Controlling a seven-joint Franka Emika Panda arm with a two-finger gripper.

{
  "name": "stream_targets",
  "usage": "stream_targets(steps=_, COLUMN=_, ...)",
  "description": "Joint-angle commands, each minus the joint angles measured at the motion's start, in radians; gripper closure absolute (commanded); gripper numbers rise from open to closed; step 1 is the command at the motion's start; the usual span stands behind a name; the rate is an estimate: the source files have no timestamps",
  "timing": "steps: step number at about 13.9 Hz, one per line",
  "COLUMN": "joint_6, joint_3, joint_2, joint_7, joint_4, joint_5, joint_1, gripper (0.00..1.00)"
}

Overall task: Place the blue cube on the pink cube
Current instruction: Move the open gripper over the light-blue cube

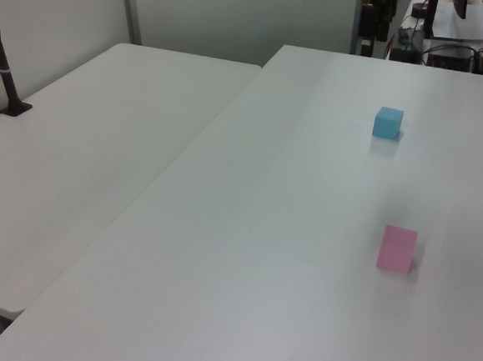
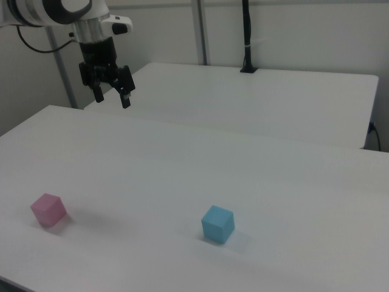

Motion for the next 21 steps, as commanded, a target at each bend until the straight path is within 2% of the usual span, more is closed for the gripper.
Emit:
stream_targets(steps=1, joint_6=-0.008, joint_3=-0.009, joint_2=-0.018, joint_7=-0.017, joint_4=-0.015, joint_5=0.017, joint_1=0.005, gripper=0.00)
stream_targets(steps=5, joint_6=-0.010, joint_3=-0.018, joint_2=-0.020, joint_7=-0.072, joint_4=-0.015, joint_5=0.014, joint_1=-0.029, gripper=0.00)
stream_targets(steps=9, joint_6=-0.021, joint_3=-0.019, joint_2=-0.020, joint_7=-0.226, joint_4=-0.016, joint_5=0.006, joint_1=-0.164, gripper=0.00)
stream_targets(steps=14, joint_6=-0.010, joint_3=-0.048, joint_2=-0.011, joint_7=-0.404, joint_4=-0.025, joint_5=0.003, joint_1=-0.328, gripper=0.00)
stream_targets(steps=15, joint_6=-0.002, joint_3=-0.050, joint_2=-0.011, joint_7=-0.405, joint_4=-0.047, joint_5=0.003, joint_1=-0.362, gripper=0.00)
stream_targets(steps=18, joint_6=0.098, joint_3=-0.052, joint_2=-0.012, joint_7=-0.412, joint_4=-0.120, joint_5=0.001, joint_1=-0.400, gripper=0.00)
stream_targets(steps=21, joint_6=0.290, joint_3=-0.053, joint_2=-0.005, joint_7=-0.412, joint_4=-0.278, joint_5=-0.002, joint_1=-0.425, gripper=0.00)
